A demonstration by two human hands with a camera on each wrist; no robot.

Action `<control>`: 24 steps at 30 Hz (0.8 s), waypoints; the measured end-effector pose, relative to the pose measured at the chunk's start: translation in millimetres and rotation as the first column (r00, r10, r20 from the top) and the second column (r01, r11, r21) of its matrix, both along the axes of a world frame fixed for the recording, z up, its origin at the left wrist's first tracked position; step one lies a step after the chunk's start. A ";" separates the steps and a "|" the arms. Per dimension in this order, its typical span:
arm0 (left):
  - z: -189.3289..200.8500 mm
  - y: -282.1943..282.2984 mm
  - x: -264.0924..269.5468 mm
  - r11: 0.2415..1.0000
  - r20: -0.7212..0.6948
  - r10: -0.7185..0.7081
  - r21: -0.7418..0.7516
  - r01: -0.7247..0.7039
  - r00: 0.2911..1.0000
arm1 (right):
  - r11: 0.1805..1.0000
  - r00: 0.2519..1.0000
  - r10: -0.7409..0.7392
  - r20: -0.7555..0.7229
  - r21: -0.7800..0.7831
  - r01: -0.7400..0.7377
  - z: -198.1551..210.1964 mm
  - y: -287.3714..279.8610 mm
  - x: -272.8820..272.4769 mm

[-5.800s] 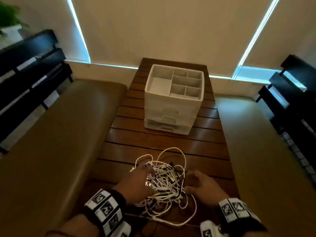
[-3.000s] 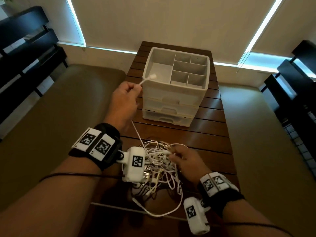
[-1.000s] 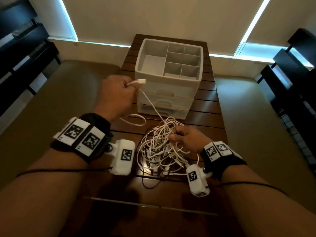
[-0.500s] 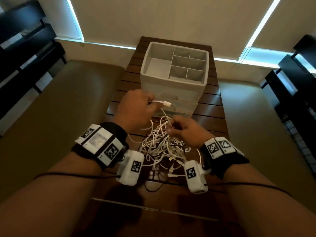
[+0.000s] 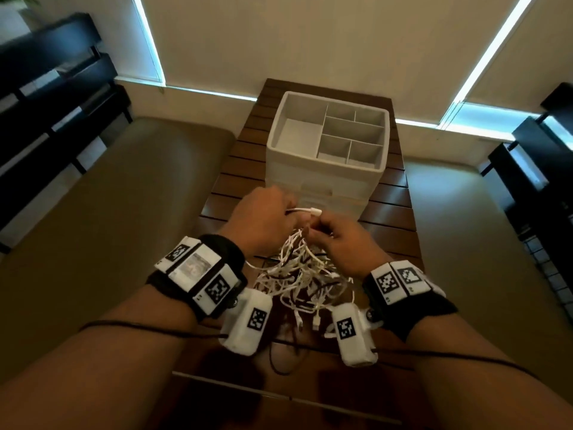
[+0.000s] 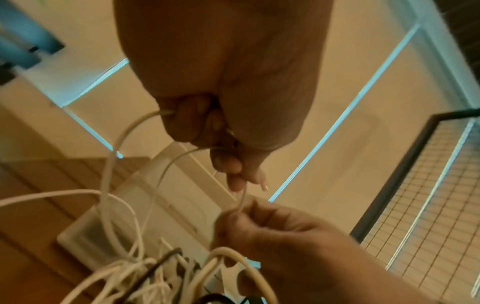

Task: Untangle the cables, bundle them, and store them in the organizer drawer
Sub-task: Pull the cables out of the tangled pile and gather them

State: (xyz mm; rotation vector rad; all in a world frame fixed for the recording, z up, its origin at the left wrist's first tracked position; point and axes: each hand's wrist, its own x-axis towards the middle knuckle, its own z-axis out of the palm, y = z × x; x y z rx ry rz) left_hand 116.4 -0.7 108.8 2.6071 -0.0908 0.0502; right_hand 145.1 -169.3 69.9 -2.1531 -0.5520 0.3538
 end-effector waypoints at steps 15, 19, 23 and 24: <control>17.5 1.5 -1.7 0.892 0.054 0.082 -0.449 -0.049 0.995 | 0.852 0.996 0.018 -0.084 -0.520 -0.059 -50.9 -20.6 -10.2; 22.4 4.2 0.5 0.920 0.034 0.067 -0.390 -0.049 0.997 | 0.971 0.985 -0.173 0.017 -0.162 0.173 -41.1 -23.9 -14.8; 23.6 -4.0 -0.3 0.903 0.064 0.084 -0.426 -0.049 0.994 | 0.999 0.987 -0.020 -0.159 0.028 0.025 -24.8 -6.5 -16.9; 26.8 -1.4 0.0 0.889 0.096 0.129 -0.453 -0.072 0.987 | 0.996 0.993 -0.026 -0.115 -0.092 0.015 -31.0 -8.6 -13.6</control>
